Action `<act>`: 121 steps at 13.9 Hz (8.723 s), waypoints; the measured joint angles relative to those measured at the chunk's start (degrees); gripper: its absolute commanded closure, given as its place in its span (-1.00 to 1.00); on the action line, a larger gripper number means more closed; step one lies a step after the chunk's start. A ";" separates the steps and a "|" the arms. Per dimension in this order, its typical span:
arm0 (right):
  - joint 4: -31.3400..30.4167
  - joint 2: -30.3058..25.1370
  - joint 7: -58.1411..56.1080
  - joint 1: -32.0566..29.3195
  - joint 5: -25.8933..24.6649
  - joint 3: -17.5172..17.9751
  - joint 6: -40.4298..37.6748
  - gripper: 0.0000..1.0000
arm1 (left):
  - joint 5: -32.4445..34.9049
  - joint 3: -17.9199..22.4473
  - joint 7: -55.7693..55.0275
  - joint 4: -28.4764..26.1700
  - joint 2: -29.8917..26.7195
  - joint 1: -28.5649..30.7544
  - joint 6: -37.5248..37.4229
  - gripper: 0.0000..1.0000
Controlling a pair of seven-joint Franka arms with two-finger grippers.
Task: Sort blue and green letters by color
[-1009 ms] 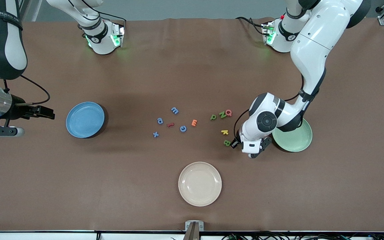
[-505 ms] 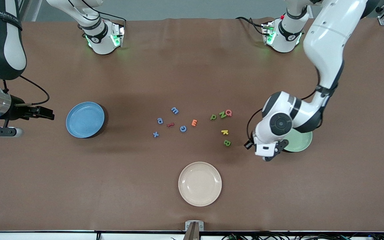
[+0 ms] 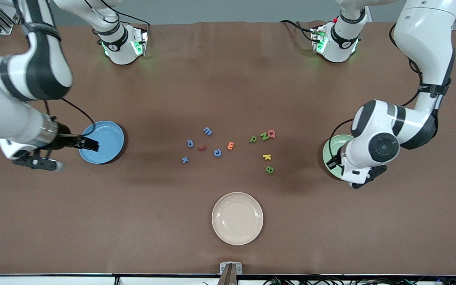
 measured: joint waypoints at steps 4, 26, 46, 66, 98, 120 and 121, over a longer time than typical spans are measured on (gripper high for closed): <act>-9.93 1.19 8.04 5.51 0.07 0.06 15.20 -0.94 | 0.02 0.03 7.04 -5.13 -0.24 5.92 2.57 0.75; -9.76 22.22 20.04 24.07 -0.05 0.14 41.57 -0.54 | -0.02 -5.36 -28.96 7.97 11.58 -8.95 13.64 -0.67; -9.23 22.39 2.02 24.98 -4.50 -0.66 41.00 0.44 | 1.62 -4.17 -36.90 9.14 19.10 -13.53 24.42 0.99; -10.27 7.14 -32.36 -1.83 -4.62 -2.00 6.18 0.72 | 2.63 -3.95 -2.63 -12.04 0.78 8.39 14.10 0.94; -19.42 14.51 20.53 27.75 -0.93 0.28 41.35 -0.99 | 4.01 -19.90 -45.27 -15.20 0.12 1.86 20.28 -0.76; -18.35 17.75 22.53 30.76 -1.28 -1.62 43.92 -0.02 | 17.07 -17.89 -93.11 -17.68 7.88 -6.12 29.14 -0.44; -18.31 17.77 22.53 30.75 -1.29 -1.90 43.92 0.10 | 17.08 -17.86 -93.17 -17.68 8.05 -6.13 29.14 -0.38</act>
